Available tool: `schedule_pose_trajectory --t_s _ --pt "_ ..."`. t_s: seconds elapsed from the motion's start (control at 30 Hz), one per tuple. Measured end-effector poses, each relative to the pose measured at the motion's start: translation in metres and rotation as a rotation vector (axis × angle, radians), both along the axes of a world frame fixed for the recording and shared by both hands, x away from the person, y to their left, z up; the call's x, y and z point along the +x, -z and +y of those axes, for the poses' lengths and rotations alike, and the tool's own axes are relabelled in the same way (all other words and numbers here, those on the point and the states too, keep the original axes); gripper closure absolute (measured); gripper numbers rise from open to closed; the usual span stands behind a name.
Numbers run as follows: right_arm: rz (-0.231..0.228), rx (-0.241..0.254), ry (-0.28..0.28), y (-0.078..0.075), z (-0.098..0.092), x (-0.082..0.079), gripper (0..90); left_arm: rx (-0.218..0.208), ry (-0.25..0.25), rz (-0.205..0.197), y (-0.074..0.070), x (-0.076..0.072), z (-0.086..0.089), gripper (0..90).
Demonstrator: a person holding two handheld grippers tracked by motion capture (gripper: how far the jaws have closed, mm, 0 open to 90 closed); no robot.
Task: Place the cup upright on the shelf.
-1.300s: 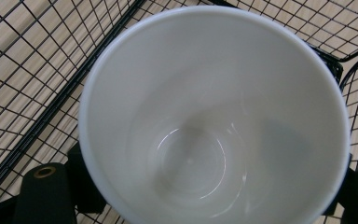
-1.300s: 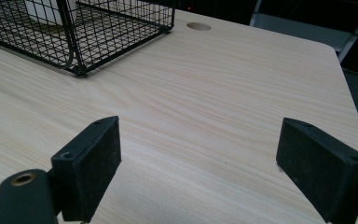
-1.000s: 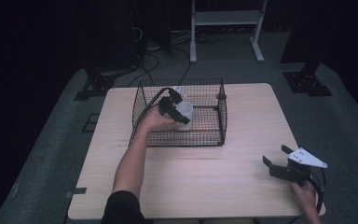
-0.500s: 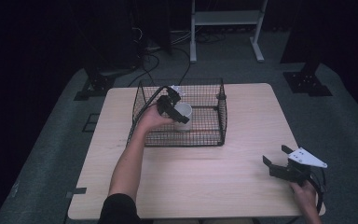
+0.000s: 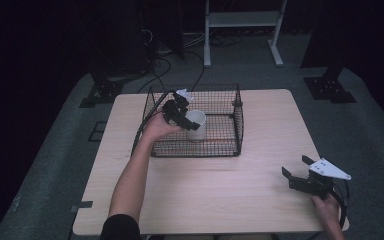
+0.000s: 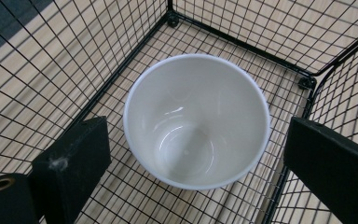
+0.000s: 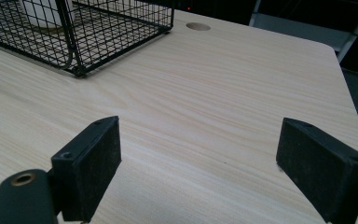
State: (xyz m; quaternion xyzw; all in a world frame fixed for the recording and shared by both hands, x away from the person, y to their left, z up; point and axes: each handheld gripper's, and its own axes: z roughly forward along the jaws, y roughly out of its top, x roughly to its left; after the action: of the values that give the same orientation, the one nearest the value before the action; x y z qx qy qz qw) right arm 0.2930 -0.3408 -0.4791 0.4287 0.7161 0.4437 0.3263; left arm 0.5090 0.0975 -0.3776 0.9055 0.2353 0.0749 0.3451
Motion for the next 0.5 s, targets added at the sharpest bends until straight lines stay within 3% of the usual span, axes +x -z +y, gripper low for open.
schedule_pose_trajectory --t_s 0.27,0.5 --pt "0.001 0.001 0.000 0.000 0.000 0.000 13.1 -0.004 -0.007 -0.006 -0.008 -0.006 0.006 6.7" --pt "0.000 -0.003 -0.001 0.000 0.000 0.000 13.1 -0.016 -0.016 -0.035 -0.016 -0.015 0.012 6.6"
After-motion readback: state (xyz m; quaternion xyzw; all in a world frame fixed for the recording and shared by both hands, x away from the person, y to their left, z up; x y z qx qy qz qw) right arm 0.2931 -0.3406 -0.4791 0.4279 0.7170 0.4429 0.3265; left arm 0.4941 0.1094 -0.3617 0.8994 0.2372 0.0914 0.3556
